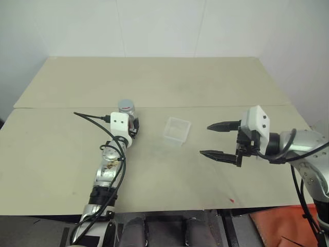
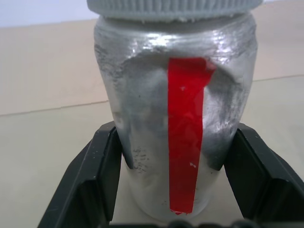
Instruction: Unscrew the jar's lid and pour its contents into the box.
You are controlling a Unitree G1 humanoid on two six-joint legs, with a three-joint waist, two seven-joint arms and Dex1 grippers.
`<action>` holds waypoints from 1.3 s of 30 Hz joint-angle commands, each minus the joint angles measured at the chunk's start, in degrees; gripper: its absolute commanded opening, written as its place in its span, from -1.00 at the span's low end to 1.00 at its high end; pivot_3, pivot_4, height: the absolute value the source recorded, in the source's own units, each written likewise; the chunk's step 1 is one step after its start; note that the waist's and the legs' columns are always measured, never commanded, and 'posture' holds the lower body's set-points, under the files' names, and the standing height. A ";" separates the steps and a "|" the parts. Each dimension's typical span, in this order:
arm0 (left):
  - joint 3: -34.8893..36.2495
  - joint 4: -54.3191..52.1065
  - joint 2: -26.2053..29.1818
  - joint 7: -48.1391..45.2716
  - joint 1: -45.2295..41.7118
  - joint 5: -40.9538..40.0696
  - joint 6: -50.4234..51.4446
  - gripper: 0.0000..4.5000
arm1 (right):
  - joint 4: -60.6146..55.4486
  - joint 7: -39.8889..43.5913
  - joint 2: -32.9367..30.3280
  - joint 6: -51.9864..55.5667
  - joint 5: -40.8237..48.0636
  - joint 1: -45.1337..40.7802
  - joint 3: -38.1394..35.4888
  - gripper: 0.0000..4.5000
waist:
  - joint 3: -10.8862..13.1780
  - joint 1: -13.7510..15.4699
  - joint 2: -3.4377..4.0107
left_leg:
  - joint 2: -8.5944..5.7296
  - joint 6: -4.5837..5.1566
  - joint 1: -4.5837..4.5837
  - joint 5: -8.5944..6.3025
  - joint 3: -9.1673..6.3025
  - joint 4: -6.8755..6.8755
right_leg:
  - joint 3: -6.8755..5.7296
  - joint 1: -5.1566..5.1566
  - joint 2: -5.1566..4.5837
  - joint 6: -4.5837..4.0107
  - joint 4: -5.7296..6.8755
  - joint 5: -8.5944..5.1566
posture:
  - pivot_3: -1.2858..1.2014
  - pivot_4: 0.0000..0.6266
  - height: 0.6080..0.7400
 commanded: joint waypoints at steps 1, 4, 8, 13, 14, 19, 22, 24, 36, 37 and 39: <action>0.13 -8.94 7.58 -16.51 0.06 -7.29 1.14 0.24 | -1.87 -2.15 1.60 0.55 1.86 -2.72 -0.91 1.00 | 0.00 -0.27 0.00 | 0.02 -0.01 -0.02 0.01 0.00 0.00 | 0.00 -0.02 0.02 0.00 0.00 0.00 | 0.03 -0.52 1.00; 0.68 -11.26 15.19 -29.64 -0.25 -13.48 3.82 0.24 | -1.11 -2.95 4.16 0.84 2.61 -5.83 0.83 1.00 | 0.00 -0.38 0.01 | 0.04 -0.05 0.01 0.03 0.03 -0.01 | 0.01 -0.03 0.03 -0.01 0.02 0.00 | 0.03 -0.52 1.00; 0.75 -11.09 22.36 -44.51 -1.22 -20.09 5.93 0.24 | 0.51 -5.42 9.99 2.49 3.01 -12.63 4.35 1.00 | 0.01 -0.44 0.03 | 0.05 -0.05 0.03 0.03 0.06 0.00 | 0.00 -0.01 0.03 -0.01 0.03 -0.01 | 0.03 -0.52 1.00; -1.79 -10.47 26.94 -58.28 -3.62 -23.99 8.14 0.24 | 4.95 -11.05 19.90 7.27 3.21 -26.00 9.24 1.00 | 0.03 -0.81 0.06 | 0.07 -0.08 -0.06 0.05 0.09 -0.01 | -0.02 -0.11 0.08 -0.01 0.06 -0.01 | 0.03 -0.52 1.00; -2.21 -10.20 26.78 -59.28 -4.34 -23.95 7.71 0.24 | 5.87 -12.08 21.39 8.05 2.58 -27.79 10.34 1.00 | 0.03 -0.69 0.06 | 0.07 -0.09 -0.06 0.06 0.09 -0.01 | -0.03 -0.10 0.08 -0.01 0.07 -0.01 | 0.03 -0.52 1.00; -3.24 -9.94 24.76 -61.32 -7.29 -24.27 8.00 0.24 | 8.67 -15.84 26.38 10.09 -0.05 -31.78 13.93 1.00 | 0.03 -0.25 0.05 | 0.05 -0.07 -0.31 0.05 0.08 0.08 | -0.16 -0.10 0.05 -0.01 0.16 -0.01 | 0.03 -0.52 1.00; -4.05 -9.57 23.78 -61.95 -8.50 -23.60 7.20 0.24 | 8.68 -16.62 28.35 10.86 0.30 -32.64 14.29 1.00 | 0.03 -0.31 0.06 | 0.04 -0.07 -0.33 0.05 0.08 0.09 | -0.16 -0.12 0.05 -0.01 0.16 -0.01 | 0.03 -0.52 1.00; -4.38 -9.85 23.28 -62.49 -9.10 -23.76 7.18 0.24 | 9.19 -17.47 29.38 11.18 -0.64 -32.82 15.26 1.00 | 0.03 -0.43 0.06 | 0.05 -0.08 -0.33 0.06 0.07 0.09 | -0.16 -0.14 0.07 -0.01 0.18 -0.01 | 0.03 -0.52 1.00; -4.82 -11.58 23.46 -63.54 -8.10 -23.05 6.88 0.24 | 10.11 -17.56 29.96 11.51 -2.52 -32.23 15.88 0.74 | 0.03 -1.04 0.06 | 0.06 -0.07 -0.31 0.06 0.05 0.07 | -0.15 -0.13 0.07 -0.01 0.18 -0.01 | 0.03 -0.52 1.00; -4.78 -11.73 23.49 -63.56 -8.00 -23.08 6.95 0.24 | 10.27 -17.54 29.90 11.52 -2.67 -32.15 15.99 0.59 | 0.03 -1.08 0.06 | 0.06 -0.07 -0.31 0.06 0.05 0.07 | -0.15 -0.14 0.07 0.00 0.18 -0.01 | 0.03 -0.52 1.00; -4.70 -11.86 23.60 -63.55 -7.93 -23.07 7.04 0.24 | 10.61 -17.41 29.88 11.65 -2.68 -32.13 16.00 0.28 | 0.03 -1.15 0.06 | 0.07 -0.07 -0.31 0.06 0.04 0.07 | -0.16 -0.14 0.08 0.00 0.17 -0.01 | 0.03 -0.52 1.00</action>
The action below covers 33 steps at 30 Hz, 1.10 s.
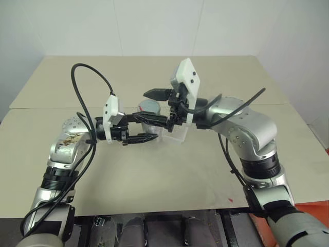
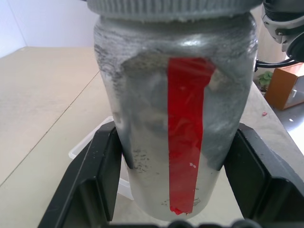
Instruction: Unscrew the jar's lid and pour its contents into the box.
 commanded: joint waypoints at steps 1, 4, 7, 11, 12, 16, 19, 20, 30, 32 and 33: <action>0.33 -2.44 0.75 -0.49 -0.02 -0.11 -0.57 0.24 | -0.66 0.06 -0.26 0.30 -0.41 -0.36 -0.68 0.24 | 0.00 -0.03 0.00 | 0.00 0.00 0.00 0.00 0.00 0.00 | 0.00 0.00 0.00 0.00 0.00 0.00 | 0.03 -0.52 1.00; 0.58 -2.41 0.88 -0.70 0.12 0.02 -0.69 0.24 | -0.29 0.53 -0.37 0.46 -0.21 -0.43 -0.69 0.24 | 0.00 -0.03 0.00 | 0.00 0.00 0.00 0.00 0.00 0.00 | 0.00 0.00 0.00 0.00 0.01 0.00 | 0.03 -0.52 1.00; 0.90 -2.29 1.01 -1.14 0.27 0.16 -1.88 0.24 | 0.63 3.10 -0.95 0.22 0.66 -0.40 -0.52 0.24 | 0.00 -0.05 0.00 | 0.00 0.00 0.00 0.00 0.00 0.00 | 0.00 0.00 0.00 0.00 0.00 0.00 | 0.03 -0.52 1.00; 2.48 -3.45 0.42 -6.22 0.06 -4.76 -2.15 0.24 | 1.79 16.26 -3.71 -4.28 3.63 0.27 0.25 0.24 | 0.00 0.04 0.01 | 0.00 0.01 0.00 -0.01 0.00 0.00 | -0.01 0.02 0.00 0.00 -0.03 0.00 | 0.03 -0.52 1.00; 2.43 -4.07 0.56 -7.69 -0.06 -5.76 -1.67 0.24 | 2.14 19.64 -4.22 -5.30 4.37 0.15 0.53 0.24 | 0.01 0.02 0.01 | 0.00 0.03 0.00 -0.02 0.00 0.00 | 0.00 0.02 0.00 0.00 -0.03 0.00 | 0.03 -0.52 1.00; 1.61 -6.00 0.53 -10.92 -0.51 -6.79 -1.04 0.24 | 3.94 29.94 -4.81 -8.33 6.50 -0.68 1.41 0.24 | 0.01 -0.03 0.01 | 0.00 0.04 0.00 -0.02 -0.01 0.00 | 0.00 0.01 0.01 0.00 -0.05 0.00 | 0.03 -0.52 1.00; 0.87 -7.50 0.07 -12.65 -0.88 -7.63 -0.72 0.24 | 6.53 37.36 -4.63 -9.92 6.85 -2.09 2.91 0.24 | 0.01 -0.06 0.01 | 0.00 0.03 0.03 -0.02 -0.01 0.02 | 0.01 0.01 0.02 0.00 -0.06 0.00 | 0.03 -0.52 1.00; 0.48 -7.92 0.01 -13.46 -1.13 -7.89 -0.53 0.24 | 7.59 40.05 -4.56 -10.64 6.53 -2.51 3.72 0.24 | 0.01 -0.08 0.01 | 0.00 0.03 0.03 -0.02 -0.01 0.02 | 0.01 0.01 0.02 0.00 -0.06 0.00 | 0.03 -0.52 1.00; 0.72 -7.86 0.42 -13.76 0.29 -6.57 -0.47 0.24 | 10.86 38.01 -1.78 -13.86 2.79 -2.55 1.45 0.39 | 0.01 -0.06 0.01 | 0.02 0.01 0.02 -0.01 -0.02 0.01 | 0.01 0.00 0.04 0.00 -0.01 0.00 | 0.03 -0.52 1.00; 1.22 -7.72 0.78 -13.30 0.99 -6.49 -0.22 0.24 | 10.16 36.59 -2.18 -13.13 2.88 -2.34 0.49 0.64 | 0.01 -0.05 0.01 | 0.02 0.01 0.02 -0.01 -0.02 0.01 | 0.01 0.00 0.03 0.00 0.00 0.00 | 0.03 -0.52 1.00; 1.50 -7.82 0.94 -12.72 1.38 -6.39 -0.13 0.24 | 9.53 35.70 -2.38 -13.15 2.80 -1.96 -0.01 0.76 | 0.01 -0.05 0.01 | 0.03 0.01 0.02 -0.01 -0.03 0.02 | 0.00 0.01 0.04 0.00 0.00 0.00 | 0.03 -0.52 1.00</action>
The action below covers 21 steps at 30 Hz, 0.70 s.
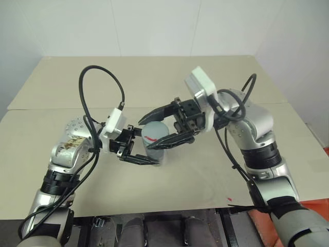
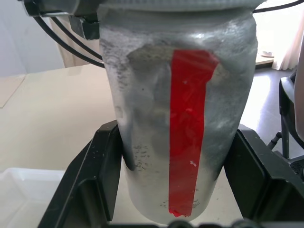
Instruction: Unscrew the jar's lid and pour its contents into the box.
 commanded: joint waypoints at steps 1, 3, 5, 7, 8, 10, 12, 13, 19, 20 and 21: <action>3.06 -1.14 0.59 2.39 0.36 -1.80 0.12 0.24 | -3.08 -3.44 -0.53 0.80 0.04 0.95 -1.84 0.91 | 0.00 0.00 0.00 | 0.00 0.00 0.00 0.00 0.00 0.00 | 0.00 0.00 -0.01 0.00 0.00 0.00 | 0.03 -0.52 1.00; 4.67 -1.22 1.24 4.60 1.09 -2.16 1.25 0.24 | -5.13 -6.70 -1.22 1.19 0.12 2.27 -3.55 0.98 | 0.00 0.00 0.00 | 0.00 0.00 -0.01 0.00 0.00 -0.01 | 0.00 0.00 -0.01 0.00 0.01 0.00 | 0.03 -0.52 1.00; 5.82 -1.15 2.26 5.87 1.96 -2.19 1.87 0.24 | -7.28 -10.35 -1.93 2.20 0.26 3.65 -5.07 0.98 | 0.00 0.01 0.01 | -0.01 0.00 -0.02 0.00 -0.01 -0.01 | 0.00 -0.01 -0.02 0.00 0.02 0.00 | 0.03 -0.52 1.00; 6.47 -0.99 3.02 7.27 3.13 -1.54 1.84 0.24 | -9.25 -14.45 -2.19 3.13 0.25 4.98 -6.60 0.98 | 0.00 0.01 0.01 | 0.00 0.00 -0.01 0.00 -0.01 -0.01 | 0.00 0.00 -0.02 0.00 0.00 0.00 | 0.03 -0.52 1.00; 6.60 -1.06 3.43 8.16 3.71 -1.21 2.14 0.24 | -10.27 -16.76 -2.20 3.77 0.16 5.52 -7.33 0.98 | 0.00 0.01 0.01 | 0.00 0.00 -0.01 0.00 0.00 -0.02 | 0.00 0.00 -0.03 0.00 0.00 0.00 | 0.03 -0.52 1.00; 6.69 -1.22 3.62 11.49 4.95 0.09 2.54 0.24 | -12.62 -22.46 -1.99 5.20 -0.74 6.41 -8.51 0.98 | 0.00 0.01 0.01 | 0.00 -0.01 0.00 0.00 0.00 -0.02 | 0.00 -0.01 -0.03 0.00 0.00 0.00 | 0.03 -0.52 1.00; 6.71 -2.17 3.13 14.89 5.74 0.79 3.23 0.24 | -14.54 -28.46 -1.28 7.38 -1.51 6.70 -9.24 0.98 | 0.00 0.01 0.01 | 0.00 -0.02 0.00 0.01 0.00 -0.02 | 0.00 -0.02 -0.03 0.00 -0.01 0.00 | 0.03 -0.52 1.00; 6.74 -3.16 2.50 17.14 5.81 0.72 4.23 0.24 | -15.31 -30.87 -0.89 8.43 -1.69 6.63 -9.35 0.98 | 0.00 0.01 0.01 | 0.00 -0.03 0.00 0.01 0.00 -0.02 | 0.01 -0.03 -0.03 0.00 -0.01 0.00 | 0.03 -0.52 1.00; 5.14 -6.47 -2.03 30.83 5.41 5.12 5.74 0.24 | -21.07 -40.98 2.49 13.56 -1.28 6.61 -8.11 0.98 | 0.00 0.04 0.01 | -0.02 -0.03 -0.01 0.01 0.00 -0.04 | 0.01 -0.01 -0.04 0.00 0.00 0.00 | 0.03 -0.52 1.00; 4.99 -7.21 -3.03 33.07 5.38 5.59 6.10 0.24 | -21.81 -43.80 3.45 14.71 -2.97 6.32 -6.64 0.98 | 0.00 0.04 0.00 | -0.01 -0.03 -0.01 0.02 0.00 -0.05 | 0.01 -0.01 -0.04 0.00 0.01 0.00 | 0.03 -0.52 1.00; 4.92 -7.76 -3.67 34.48 5.42 5.76 6.38 0.24 | -22.26 -45.80 4.10 15.60 -4.12 6.09 -5.64 0.98 | 0.00 0.02 0.01 | -0.01 -0.03 -0.01 0.02 0.00 -0.05 | 0.01 -0.01 -0.04 0.00 0.01 0.00 | 0.03 -0.52 1.00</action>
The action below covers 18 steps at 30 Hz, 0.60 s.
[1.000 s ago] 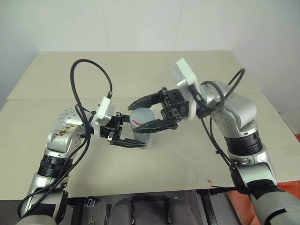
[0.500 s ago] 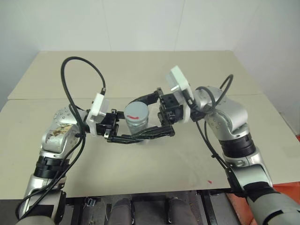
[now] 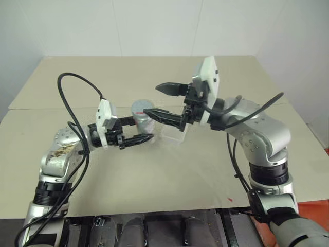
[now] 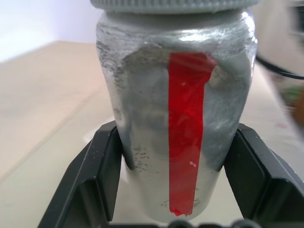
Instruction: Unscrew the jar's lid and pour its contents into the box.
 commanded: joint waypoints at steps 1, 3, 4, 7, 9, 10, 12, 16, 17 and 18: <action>-0.20 -3.93 -1.82 6.37 -0.60 1.61 0.90 0.24 | -3.86 -7.72 1.95 3.38 -3.18 -1.38 2.58 0.98 | 0.00 -0.04 0.00 | 0.00 0.00 0.00 0.00 0.00 0.01 | 0.00 0.00 0.00 0.00 0.00 0.00 | 0.03 -0.52 1.00; -0.74 -5.10 -2.52 9.07 -0.23 2.74 1.32 0.24 | -3.51 -10.46 2.97 4.19 -5.11 -1.84 4.11 0.98 | 0.00 -0.09 0.00 | 0.00 -0.01 0.01 0.01 0.00 0.01 | 0.01 -0.01 0.00 0.00 0.00 0.00 | 0.03 -0.52 1.00; -1.00 -5.62 -2.71 10.15 0.05 3.19 1.46 0.24 | -3.30 -11.65 3.44 4.67 -5.92 -2.18 4.67 0.98 | 0.00 -0.07 0.00 | 0.00 -0.03 0.00 0.02 0.00 0.01 | 0.01 -0.02 0.00 0.00 -0.02 0.00 | 0.03 -0.52 1.00; -1.39 -6.43 -2.77 11.16 0.66 3.41 1.56 0.24 | -2.81 -13.78 4.13 5.77 -7.74 -2.95 5.76 0.98 | 0.00 -0.10 0.00 | 0.00 -0.04 0.00 0.02 0.01 0.00 | 0.00 -0.03 0.00 0.00 -0.02 0.00 | 0.03 -0.52 1.00; -1.39 -7.01 -2.54 11.22 1.18 3.11 1.57 0.24 | -1.66 -15.15 5.06 6.04 -8.85 -3.45 5.72 0.98 | 0.00 -0.13 0.00 | 0.00 -0.04 0.01 0.02 0.01 -0.01 | 0.01 -0.03 0.00 0.00 -0.01 0.00 | 0.03 -0.52 1.00; -1.35 -7.21 -2.41 11.22 1.35 2.97 1.57 0.24 | -1.16 -15.68 5.46 6.10 -9.21 -3.68 5.58 0.98 | 0.00 -0.11 0.00 | 0.00 -0.04 0.00 0.02 0.01 -0.02 | 0.00 -0.03 0.00 0.00 -0.02 0.00 | 0.03 -0.52 1.00; -1.32 -7.36 -2.24 11.23 1.43 2.84 1.62 0.24 | -0.55 -16.22 5.80 5.85 -9.97 -4.13 5.35 0.98 | 0.00 -0.11 0.00 | 0.00 -0.04 0.00 0.02 0.01 -0.02 | 0.00 -0.03 0.00 0.00 -0.03 0.00 | 0.03 -0.52 1.00; -1.37 -7.65 -2.04 11.31 1.57 2.68 1.68 0.24 | -0.62 -14.99 5.42 5.68 -10.02 -4.22 5.70 0.91 | 0.00 -0.05 0.00 | -0.01 -0.03 0.00 0.02 0.01 -0.02 | 0.00 -0.01 -0.01 0.00 -0.05 0.00 | 0.03 -0.52 1.00; -1.36 -7.75 -2.03 11.36 1.63 2.63 1.69 0.24 | -0.83 -14.74 5.33 5.67 -9.97 -4.07 5.83 0.82 | 0.00 -0.08 0.00 | -0.01 -0.03 0.00 0.02 0.01 -0.02 | 0.00 -0.01 -0.01 0.00 -0.05 0.00 | 0.03 -0.52 1.00; -1.35 -7.77 -2.04 11.40 1.63 2.59 1.73 0.24 | -0.93 -14.48 5.23 5.62 -9.92 -3.98 5.92 0.72 | 0.00 -0.09 0.00 | -0.01 -0.03 0.00 0.02 0.01 -0.02 | 0.00 -0.02 -0.01 0.00 -0.04 0.00 | 0.03 -0.52 1.00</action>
